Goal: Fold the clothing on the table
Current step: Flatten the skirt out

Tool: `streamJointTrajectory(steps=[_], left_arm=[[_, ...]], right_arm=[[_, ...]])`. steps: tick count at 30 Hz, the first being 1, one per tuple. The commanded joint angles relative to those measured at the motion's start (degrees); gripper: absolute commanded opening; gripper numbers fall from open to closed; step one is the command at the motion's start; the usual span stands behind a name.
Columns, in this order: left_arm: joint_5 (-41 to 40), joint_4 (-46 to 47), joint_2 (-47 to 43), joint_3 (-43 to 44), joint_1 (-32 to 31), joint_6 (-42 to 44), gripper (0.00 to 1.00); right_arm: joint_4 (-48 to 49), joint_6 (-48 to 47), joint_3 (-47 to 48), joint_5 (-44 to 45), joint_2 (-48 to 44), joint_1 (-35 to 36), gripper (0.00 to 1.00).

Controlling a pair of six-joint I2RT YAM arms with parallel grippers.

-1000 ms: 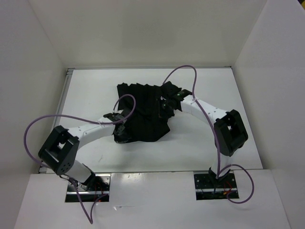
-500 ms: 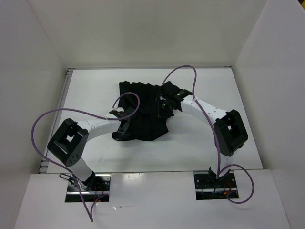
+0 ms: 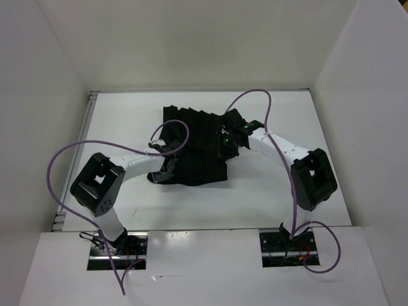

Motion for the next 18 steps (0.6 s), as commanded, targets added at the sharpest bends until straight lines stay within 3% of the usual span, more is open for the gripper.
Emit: streamJointTrajectory(steps=[1, 18], left_arm=[[0.3, 2.1, 3.2, -1.3, 1.3, -1.0, 0.0], [0.9, 1.6, 4.2, 0.3, 2.4, 0.0, 0.0]], right_arm=[[0.7, -1.1, -1.2, 0.2, -5.5, -3.1, 0.0], [-4.3, -2.2, -8.3, 7.0, -12.8, -11.9, 0.0]])
